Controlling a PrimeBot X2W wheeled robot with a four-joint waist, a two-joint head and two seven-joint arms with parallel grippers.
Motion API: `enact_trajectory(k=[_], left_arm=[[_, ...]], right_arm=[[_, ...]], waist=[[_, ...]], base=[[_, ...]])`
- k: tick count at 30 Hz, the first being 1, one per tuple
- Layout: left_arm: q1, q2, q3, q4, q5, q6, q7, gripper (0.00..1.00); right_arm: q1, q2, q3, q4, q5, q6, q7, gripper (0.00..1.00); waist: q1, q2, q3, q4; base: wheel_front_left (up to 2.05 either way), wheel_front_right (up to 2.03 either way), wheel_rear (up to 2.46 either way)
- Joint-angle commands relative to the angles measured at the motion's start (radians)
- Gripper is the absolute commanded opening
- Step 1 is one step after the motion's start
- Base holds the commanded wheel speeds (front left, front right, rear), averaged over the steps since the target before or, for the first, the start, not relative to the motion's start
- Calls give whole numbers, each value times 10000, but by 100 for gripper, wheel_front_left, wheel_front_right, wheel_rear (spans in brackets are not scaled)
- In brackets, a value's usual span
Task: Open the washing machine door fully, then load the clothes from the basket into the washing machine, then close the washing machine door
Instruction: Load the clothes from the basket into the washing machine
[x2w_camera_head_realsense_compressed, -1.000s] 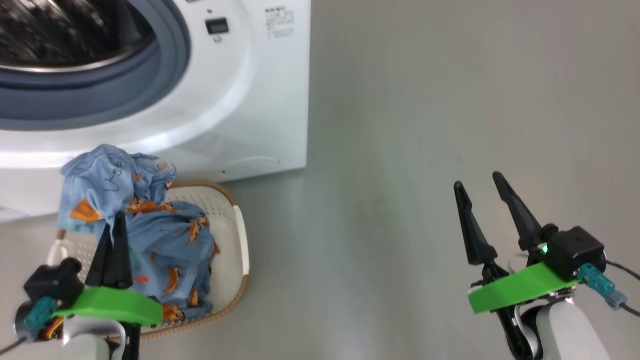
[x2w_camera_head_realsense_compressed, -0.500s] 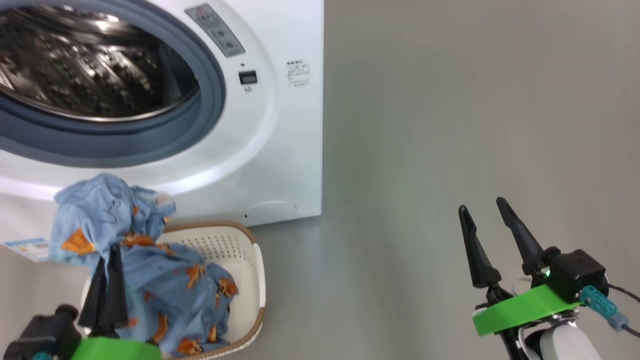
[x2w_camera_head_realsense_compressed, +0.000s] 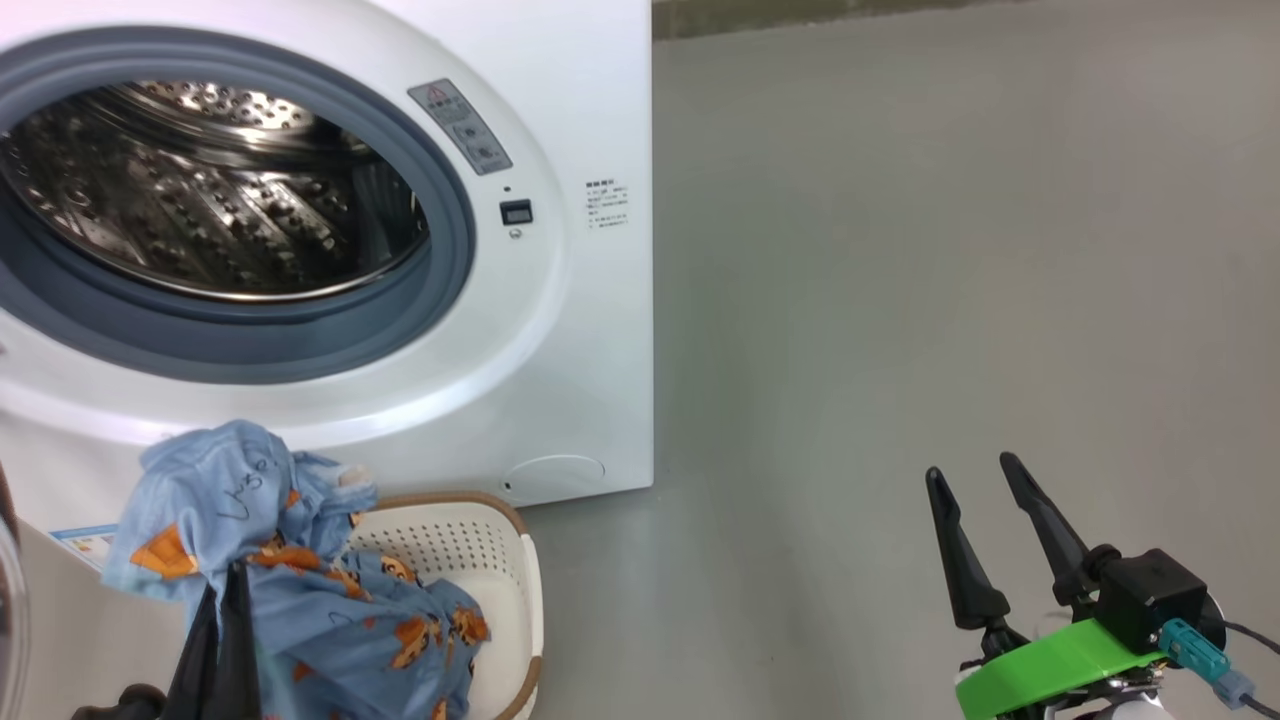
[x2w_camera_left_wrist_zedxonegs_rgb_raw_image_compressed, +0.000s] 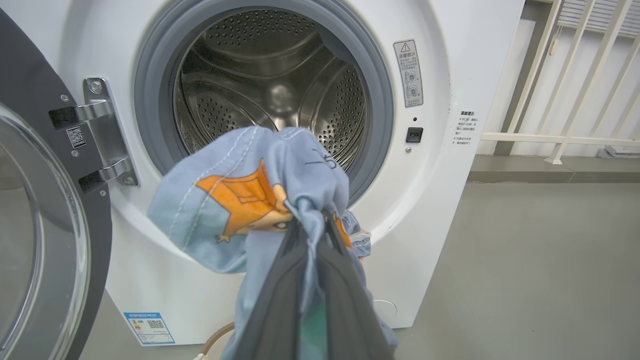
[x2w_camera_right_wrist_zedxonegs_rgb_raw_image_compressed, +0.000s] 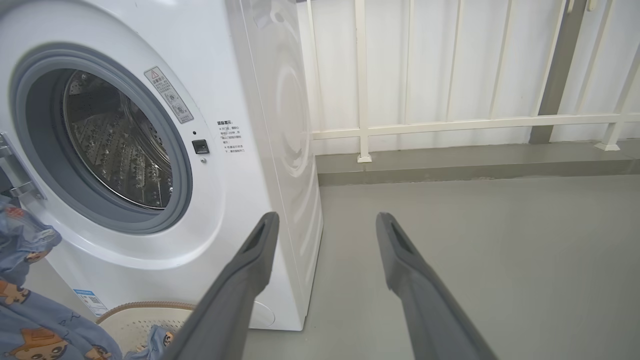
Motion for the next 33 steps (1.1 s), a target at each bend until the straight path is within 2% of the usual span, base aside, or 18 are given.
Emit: enact_trajectory(k=[1, 9, 19, 25, 33], left_arm=[[-88, 120, 318, -285, 41, 63, -122, 0], [106, 118, 311, -272, -108, 139, -122, 0], [-258, 117, 104, -168, -492, 354, -122, 0], [-1162, 117, -96, 98, -735, 426, -122, 0], [-3121, 116, -123, 643, -513, 231, -122, 0]], right_arm=[[28, -37, 219, -220, -53, 62, -74, 100], [144, -10, 308, -214, 33, 62, -74, 100], [68, 20, 318, -324, 84, 62, -74, 100], [-138, 32, 314, -369, 109, 62, -74, 100], [-598, 23, 355, -414, 241, 62, -74, 100]], waist=[[0, 0, -176, 82], [0, 0, -436, 125], [0, 0, -41, 116], [0, 0, 523, 68], [0, 0, 1494, -52]], base=[[0, 0, 0], [0, 0, 0], [0, 0, 0], [0, 0, 0], [0, 0, 0]])
